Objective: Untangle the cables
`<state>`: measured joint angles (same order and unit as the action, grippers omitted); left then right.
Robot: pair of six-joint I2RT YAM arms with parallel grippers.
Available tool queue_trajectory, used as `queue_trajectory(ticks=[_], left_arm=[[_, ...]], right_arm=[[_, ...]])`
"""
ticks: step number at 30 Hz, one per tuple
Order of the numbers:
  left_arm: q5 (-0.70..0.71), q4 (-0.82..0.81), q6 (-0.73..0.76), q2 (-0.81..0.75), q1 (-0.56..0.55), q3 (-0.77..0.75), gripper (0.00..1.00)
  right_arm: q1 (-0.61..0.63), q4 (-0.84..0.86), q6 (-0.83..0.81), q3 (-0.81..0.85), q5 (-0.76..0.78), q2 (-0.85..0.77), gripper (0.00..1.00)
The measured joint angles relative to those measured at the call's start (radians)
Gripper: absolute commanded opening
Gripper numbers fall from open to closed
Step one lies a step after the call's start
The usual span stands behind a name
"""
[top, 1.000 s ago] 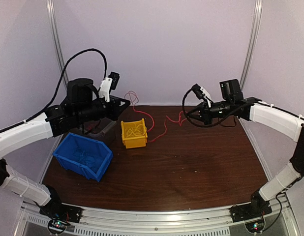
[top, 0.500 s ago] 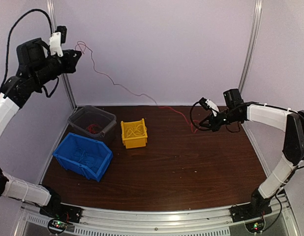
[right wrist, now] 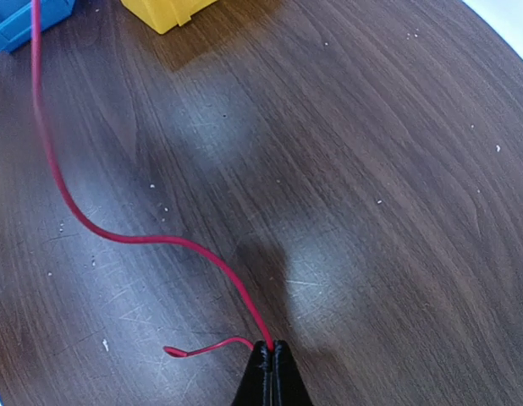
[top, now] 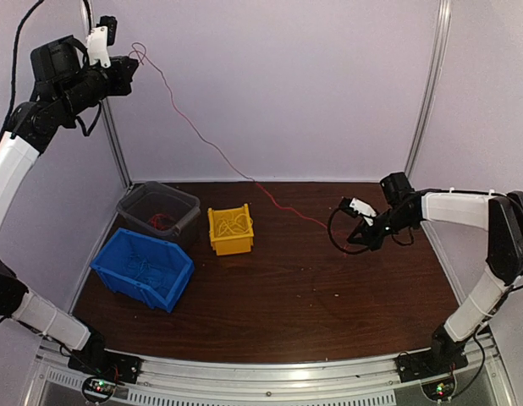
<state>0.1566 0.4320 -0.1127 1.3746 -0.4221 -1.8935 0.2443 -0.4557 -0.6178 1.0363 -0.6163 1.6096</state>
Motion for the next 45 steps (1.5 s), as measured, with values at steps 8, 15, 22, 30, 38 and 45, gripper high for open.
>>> queue_trajectory(ticks=[8, 15, 22, 30, 38, 45], left_arm=[[-0.091, -0.021, -0.02, 0.002, 0.0, 0.09, 0.0], [-0.373, -0.107, -0.125, 0.069, -0.003, 0.133, 0.0], [-0.327, -0.106, -0.119, 0.119, -0.011, 0.085, 0.0], [-0.153, -0.073, -0.021, 0.145, 0.025, -0.088, 0.0], [-0.016, -0.04, 0.035, 0.144, 0.039, 0.055, 0.0], [0.088, -0.038, 0.076, 0.143, 0.125, 0.068, 0.0]], right_arm=[[0.026, -0.146, -0.037, 0.105, -0.253, -0.11, 0.46], [0.046, -0.214, -0.039, 0.177, -0.44, -0.174, 0.51], [0.046, -0.234, -0.024, 0.091, -0.462, -0.193, 0.51], [0.046, -0.198, 0.027, 0.011, -0.455, -0.269, 0.51], [0.046, -0.155, 0.051, -0.014, -0.434, -0.282, 0.51], [0.046, -0.146, 0.061, -0.036, -0.407, -0.283, 0.51]])
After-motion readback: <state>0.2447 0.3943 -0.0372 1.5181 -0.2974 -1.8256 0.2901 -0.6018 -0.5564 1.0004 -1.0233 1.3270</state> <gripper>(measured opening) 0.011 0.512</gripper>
